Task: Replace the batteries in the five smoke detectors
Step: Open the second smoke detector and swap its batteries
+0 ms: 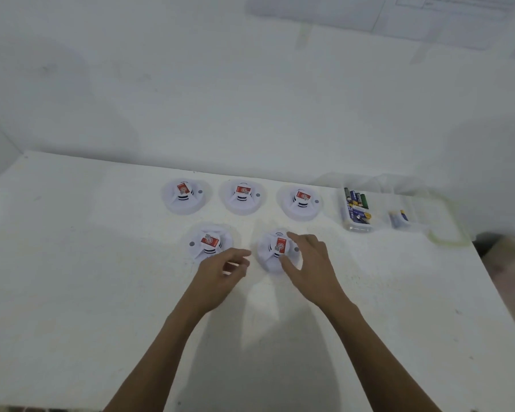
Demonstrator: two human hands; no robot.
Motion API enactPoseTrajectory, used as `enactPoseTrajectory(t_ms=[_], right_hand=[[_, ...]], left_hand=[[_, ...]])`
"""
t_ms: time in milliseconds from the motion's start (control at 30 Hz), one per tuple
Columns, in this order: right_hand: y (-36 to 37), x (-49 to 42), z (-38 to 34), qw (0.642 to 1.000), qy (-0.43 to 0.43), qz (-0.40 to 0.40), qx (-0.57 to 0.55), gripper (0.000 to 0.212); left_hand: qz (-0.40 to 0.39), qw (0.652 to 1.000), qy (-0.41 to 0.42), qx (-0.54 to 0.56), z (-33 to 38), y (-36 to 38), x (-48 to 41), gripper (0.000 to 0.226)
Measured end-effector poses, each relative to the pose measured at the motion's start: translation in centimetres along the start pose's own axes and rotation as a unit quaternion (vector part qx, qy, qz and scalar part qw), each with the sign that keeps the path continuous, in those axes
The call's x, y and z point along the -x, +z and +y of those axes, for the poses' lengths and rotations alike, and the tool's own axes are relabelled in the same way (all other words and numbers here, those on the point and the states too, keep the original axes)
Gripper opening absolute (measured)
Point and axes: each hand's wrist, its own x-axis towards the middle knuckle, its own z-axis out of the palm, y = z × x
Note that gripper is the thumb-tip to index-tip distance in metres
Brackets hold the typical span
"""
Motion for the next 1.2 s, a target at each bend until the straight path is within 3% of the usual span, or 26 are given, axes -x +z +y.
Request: enactPoseTrajectory(t_ms=[100, 300, 467, 567, 633, 700, 800, 933, 1200], right_hand=[[0.5, 0.0, -2.4, 0.999, -0.042, 0.029, -0.009, 0.044], [2.2, -0.9, -6.7, 0.995, -0.065, -0.039, -0.070, 0.042], [4.5, -2.2, -8.7, 0.992, 0.000, -0.105, -0.076, 0.040], [6.6, -2.8, -8.9, 0.990, 0.046, -0.110, -0.072, 0.008], [7.6, -3.0, -9.1, 0.989, 0.071, -0.094, -0.086, 0.016], [7.8, -3.0, -9.3, 0.986, 0.089, -0.082, -0.112, 0.011], [7.3, -2.6, -9.5, 0.982, 0.101, -0.070, -0.144, 0.026], [6.4, -1.7, -9.3, 0.975, 0.096, -0.042, -0.198, 0.031], [2.0, 1.3, -8.9, 0.921, 0.088, 0.059, -0.374, 0.026]], left_hand=[[0.055, 0.998, 0.009, -0.010, 0.0, -2.1, 0.6, 0.023], [0.150, 0.988, 0.014, -0.045, -1.9, -5.6, 0.6, 0.024], [0.040, 0.992, -0.040, -0.114, -2.5, -6.7, -0.6, 0.056], [0.007, 0.988, -0.062, -0.139, -3.6, -6.5, -1.5, 0.083], [-0.001, 0.987, -0.043, -0.154, -3.6, -6.3, -1.6, 0.076], [0.024, 0.987, 0.002, -0.160, -3.3, -6.1, -1.5, 0.068], [0.044, 0.986, 0.053, -0.153, -3.8, -6.1, -1.4, 0.066], [0.035, 0.989, 0.032, -0.137, -3.4, -6.3, -0.9, 0.094], [0.030, 0.998, 0.050, -0.013, 0.6, -6.1, 0.6, 0.070]])
